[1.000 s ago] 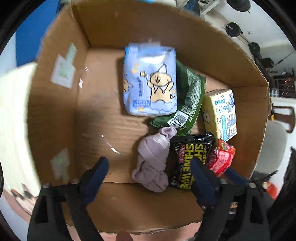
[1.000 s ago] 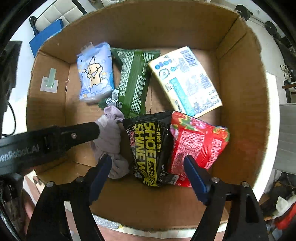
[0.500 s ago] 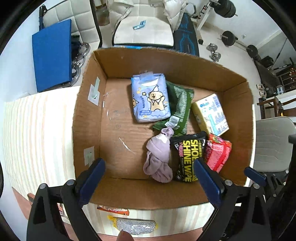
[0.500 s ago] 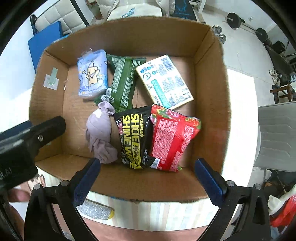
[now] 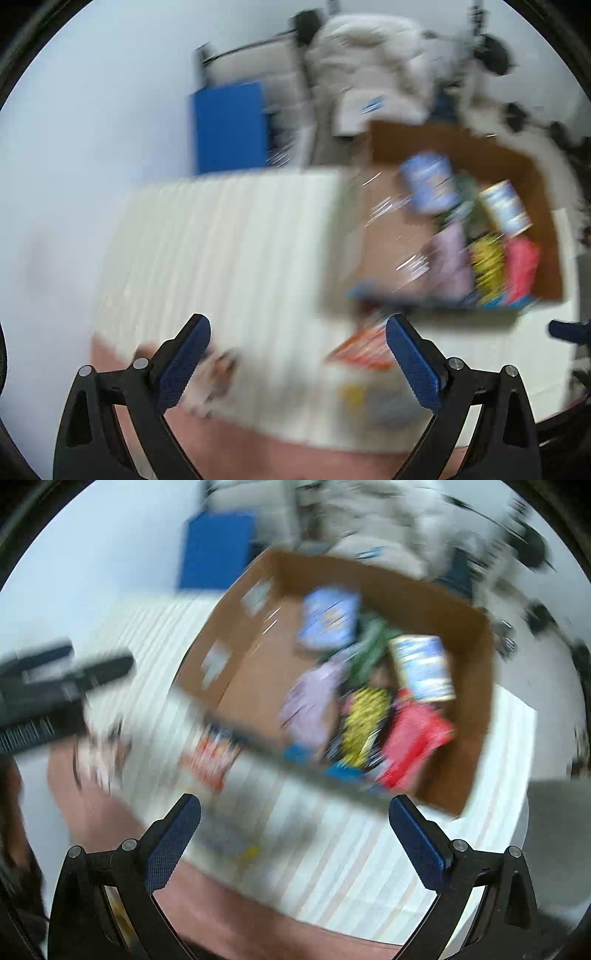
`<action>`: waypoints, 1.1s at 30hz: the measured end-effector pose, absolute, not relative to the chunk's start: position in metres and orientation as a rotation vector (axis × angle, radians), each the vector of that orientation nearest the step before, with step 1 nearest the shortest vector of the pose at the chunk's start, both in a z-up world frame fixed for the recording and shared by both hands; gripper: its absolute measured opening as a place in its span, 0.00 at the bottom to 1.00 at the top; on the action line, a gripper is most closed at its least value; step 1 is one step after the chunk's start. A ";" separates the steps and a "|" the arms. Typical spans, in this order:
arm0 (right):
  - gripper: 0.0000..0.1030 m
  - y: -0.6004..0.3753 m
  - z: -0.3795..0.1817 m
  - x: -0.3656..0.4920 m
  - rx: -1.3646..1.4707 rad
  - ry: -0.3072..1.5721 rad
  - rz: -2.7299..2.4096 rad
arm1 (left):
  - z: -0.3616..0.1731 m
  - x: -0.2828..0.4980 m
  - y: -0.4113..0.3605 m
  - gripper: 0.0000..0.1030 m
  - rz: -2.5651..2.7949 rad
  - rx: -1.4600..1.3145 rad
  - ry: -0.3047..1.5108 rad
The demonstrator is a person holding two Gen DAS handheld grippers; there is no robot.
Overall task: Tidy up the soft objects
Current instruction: 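Grasp the orange panda snack bag with the left tool while the right tool grasps the silver sponge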
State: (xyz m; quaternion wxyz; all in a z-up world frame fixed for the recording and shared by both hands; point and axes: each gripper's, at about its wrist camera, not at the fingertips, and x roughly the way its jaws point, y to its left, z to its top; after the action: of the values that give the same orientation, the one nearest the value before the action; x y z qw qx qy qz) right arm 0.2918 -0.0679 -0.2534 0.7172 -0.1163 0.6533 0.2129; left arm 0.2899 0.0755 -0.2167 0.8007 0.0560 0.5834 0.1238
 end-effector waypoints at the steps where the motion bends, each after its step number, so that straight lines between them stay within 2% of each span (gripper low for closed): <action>1: 1.00 -0.056 -0.265 0.284 -0.303 1.459 0.490 | -0.228 0.278 0.086 0.95 0.287 0.119 1.275; 6: 1.00 0.009 -0.344 0.253 -0.501 1.538 0.589 | -0.300 0.221 0.130 0.95 0.394 0.059 1.466; 9: 0.97 0.036 -0.380 0.243 -0.578 1.584 0.614 | -0.326 0.200 0.148 0.95 0.433 0.022 1.518; 12: 0.89 0.048 -0.403 0.238 -0.634 1.614 0.614 | -0.339 0.190 0.154 0.95 0.456 0.005 1.537; 15: 0.75 0.054 -0.419 0.232 -0.681 1.643 0.612 | -0.340 0.191 0.153 0.95 0.454 -0.002 1.532; 16: 0.66 0.053 -0.423 0.230 -0.686 1.657 0.612 | -0.339 0.192 0.151 0.95 0.448 -0.002 1.527; 17: 0.61 0.052 -0.426 0.228 -0.684 1.671 0.608 | -0.337 0.194 0.148 0.95 0.439 0.001 1.521; 20: 0.60 0.043 -0.424 0.226 -0.656 1.666 0.581 | -0.327 0.203 0.137 0.95 0.411 0.028 1.492; 29: 0.58 -0.035 -0.395 0.236 -0.341 1.693 0.420 | -0.314 0.249 0.085 0.95 0.210 0.081 1.428; 33: 0.58 -0.079 -0.385 0.242 -0.188 1.692 0.342 | -0.320 0.281 0.063 0.95 0.061 0.021 1.449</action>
State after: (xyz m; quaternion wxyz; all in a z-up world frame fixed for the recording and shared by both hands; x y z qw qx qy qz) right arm 0.2421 -0.0789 -0.3851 0.6460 -0.0827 0.7438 0.1504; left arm 0.2809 0.0626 -0.3204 0.7483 0.0096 0.6627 0.0280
